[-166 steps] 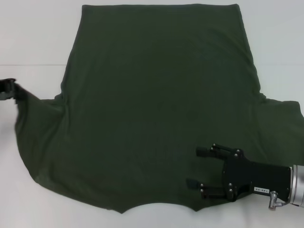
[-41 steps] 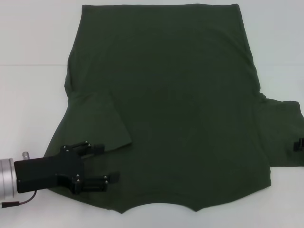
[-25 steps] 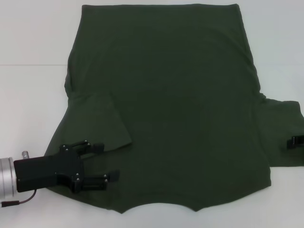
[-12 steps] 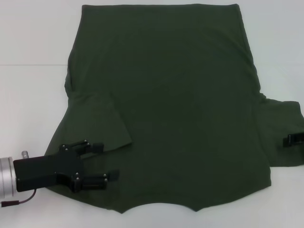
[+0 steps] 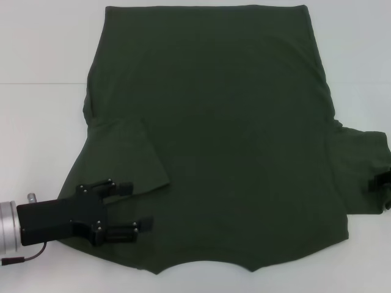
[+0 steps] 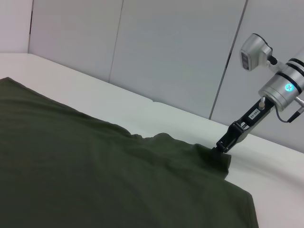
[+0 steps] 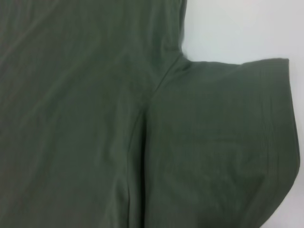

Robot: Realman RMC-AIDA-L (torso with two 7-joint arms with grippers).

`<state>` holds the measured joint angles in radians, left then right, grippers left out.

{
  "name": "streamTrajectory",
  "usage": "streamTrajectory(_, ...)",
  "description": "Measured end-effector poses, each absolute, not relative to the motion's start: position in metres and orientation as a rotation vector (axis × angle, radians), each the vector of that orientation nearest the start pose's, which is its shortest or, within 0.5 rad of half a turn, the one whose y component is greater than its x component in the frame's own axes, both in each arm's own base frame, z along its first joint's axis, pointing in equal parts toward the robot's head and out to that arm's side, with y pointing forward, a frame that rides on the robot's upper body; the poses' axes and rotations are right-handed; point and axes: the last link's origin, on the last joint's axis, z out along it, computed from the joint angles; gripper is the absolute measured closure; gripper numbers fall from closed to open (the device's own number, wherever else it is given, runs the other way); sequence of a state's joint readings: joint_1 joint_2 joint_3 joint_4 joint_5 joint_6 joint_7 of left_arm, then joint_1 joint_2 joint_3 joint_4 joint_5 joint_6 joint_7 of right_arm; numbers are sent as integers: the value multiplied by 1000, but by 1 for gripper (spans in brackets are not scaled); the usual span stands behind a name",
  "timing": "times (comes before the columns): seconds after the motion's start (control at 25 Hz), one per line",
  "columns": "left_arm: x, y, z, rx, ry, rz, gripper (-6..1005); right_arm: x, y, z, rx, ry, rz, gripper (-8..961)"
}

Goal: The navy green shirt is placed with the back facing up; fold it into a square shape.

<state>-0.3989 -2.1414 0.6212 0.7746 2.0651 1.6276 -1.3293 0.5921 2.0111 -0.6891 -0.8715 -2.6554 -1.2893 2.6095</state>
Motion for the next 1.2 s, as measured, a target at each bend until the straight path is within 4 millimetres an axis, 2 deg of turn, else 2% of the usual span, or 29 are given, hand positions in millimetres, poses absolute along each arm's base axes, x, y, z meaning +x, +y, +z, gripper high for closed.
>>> streamTrajectory(0.12, -287, 292, 0, -2690, -638, -678, 70, 330, 371, 64, -1909, 1726, 0, 426)
streamTrajectory(0.56, -287, 292, 0, -2690, -637, -679, 71, 331, 371, 63, -1909, 1715, -16, 909)
streamTrajectory(0.92, -287, 292, 0, -2684, -662, -685, 71, 330, 373, 67, -1915, 1685, 0, 928)
streamTrajectory(1.2, -288, 291, 2, -2671, -680, -696, 72, 331, 374, 85, -1883, 1639, 78, 933)
